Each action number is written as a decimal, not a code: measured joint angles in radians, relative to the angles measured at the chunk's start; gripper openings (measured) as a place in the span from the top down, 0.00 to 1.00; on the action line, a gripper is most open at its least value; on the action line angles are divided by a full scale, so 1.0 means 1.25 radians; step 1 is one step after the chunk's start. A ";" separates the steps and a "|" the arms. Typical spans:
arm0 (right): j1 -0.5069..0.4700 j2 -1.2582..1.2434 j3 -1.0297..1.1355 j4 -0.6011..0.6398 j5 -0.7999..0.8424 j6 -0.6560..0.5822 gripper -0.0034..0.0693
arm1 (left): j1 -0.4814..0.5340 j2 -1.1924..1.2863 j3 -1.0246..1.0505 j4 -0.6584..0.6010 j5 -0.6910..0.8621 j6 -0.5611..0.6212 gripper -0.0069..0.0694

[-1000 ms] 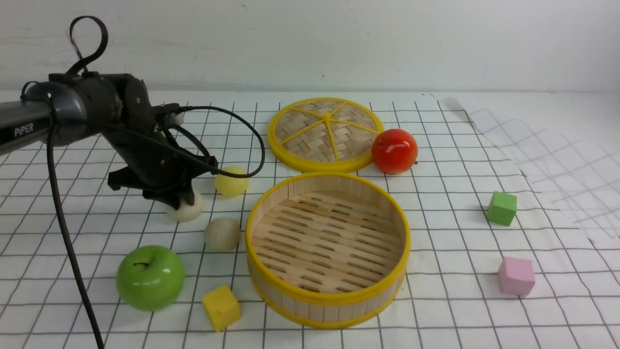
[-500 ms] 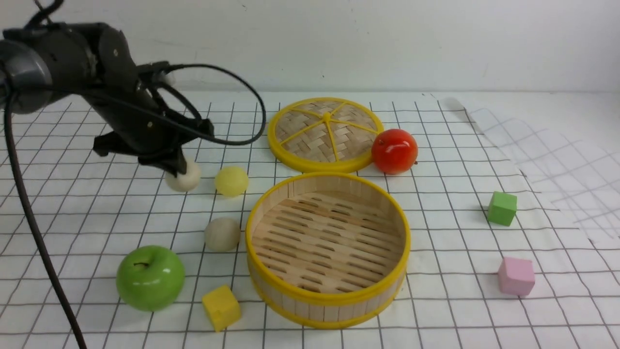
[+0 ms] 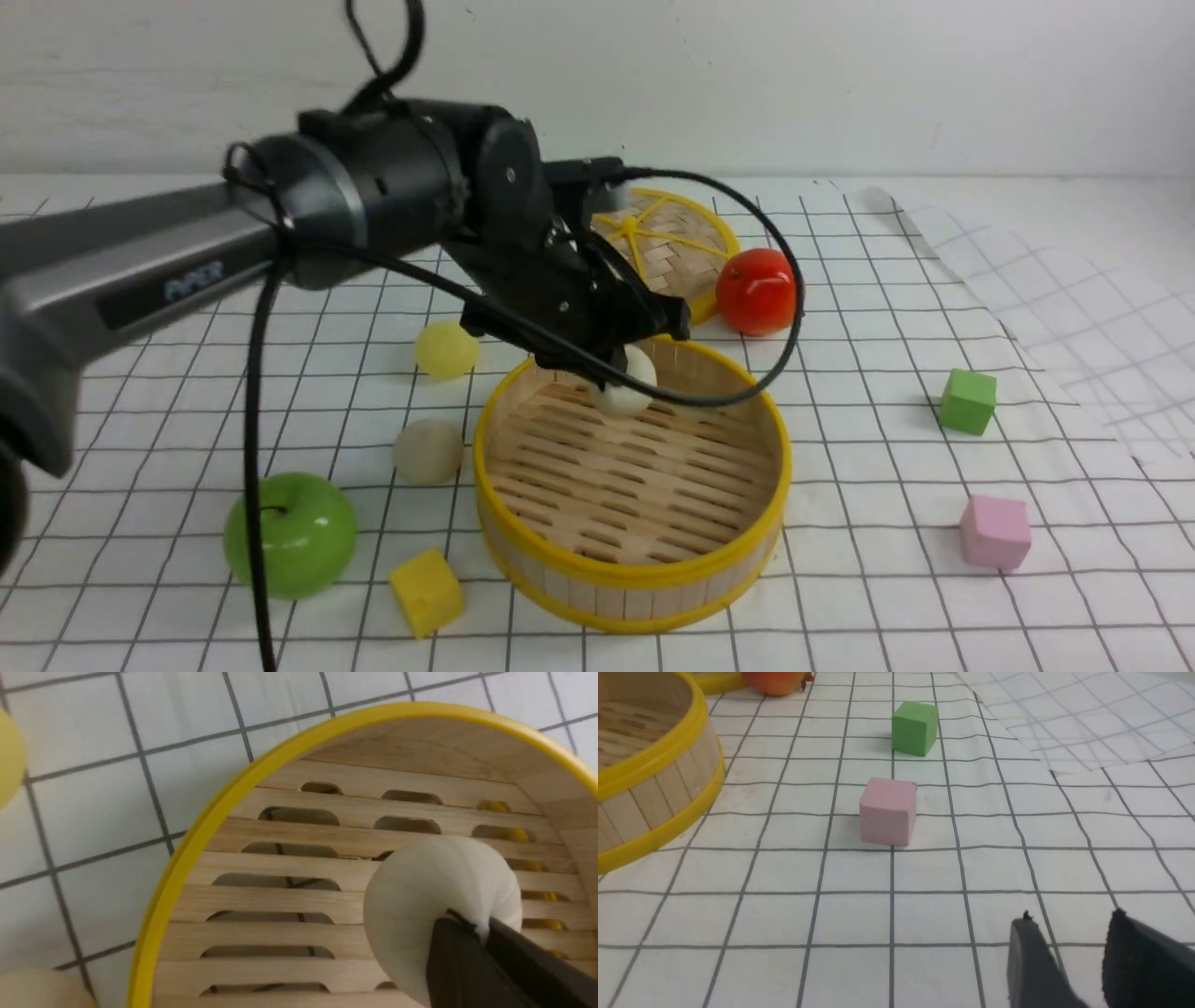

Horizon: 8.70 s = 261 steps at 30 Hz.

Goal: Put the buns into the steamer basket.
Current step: Use the left arm to put the steamed stuffed bun into the steamer, then use the left arm to grab a steamed stuffed bun, then use the left arm to put the steamed stuffed bun into the steamer, then use the left arm to grab a steamed stuffed bun, then use the left arm to put the steamed stuffed bun into the steamer

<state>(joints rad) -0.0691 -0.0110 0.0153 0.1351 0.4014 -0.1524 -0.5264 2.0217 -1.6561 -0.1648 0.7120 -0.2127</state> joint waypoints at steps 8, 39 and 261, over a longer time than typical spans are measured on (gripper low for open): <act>0.000 0.000 0.000 0.000 0.000 0.000 0.62 | -0.001 0.038 0.000 0.083 -0.009 -0.105 0.65; 0.000 0.000 0.000 0.000 0.000 0.000 0.62 | 0.216 0.112 -0.132 0.071 0.030 -0.041 0.45; 0.000 0.000 0.000 0.000 -0.001 0.000 0.62 | -0.082 -0.092 0.024 -0.047 0.140 0.012 0.40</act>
<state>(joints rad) -0.0691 -0.0110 0.0153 0.1351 0.4004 -0.1524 -0.6291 1.9072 -1.6265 -0.2238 0.8865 -0.1976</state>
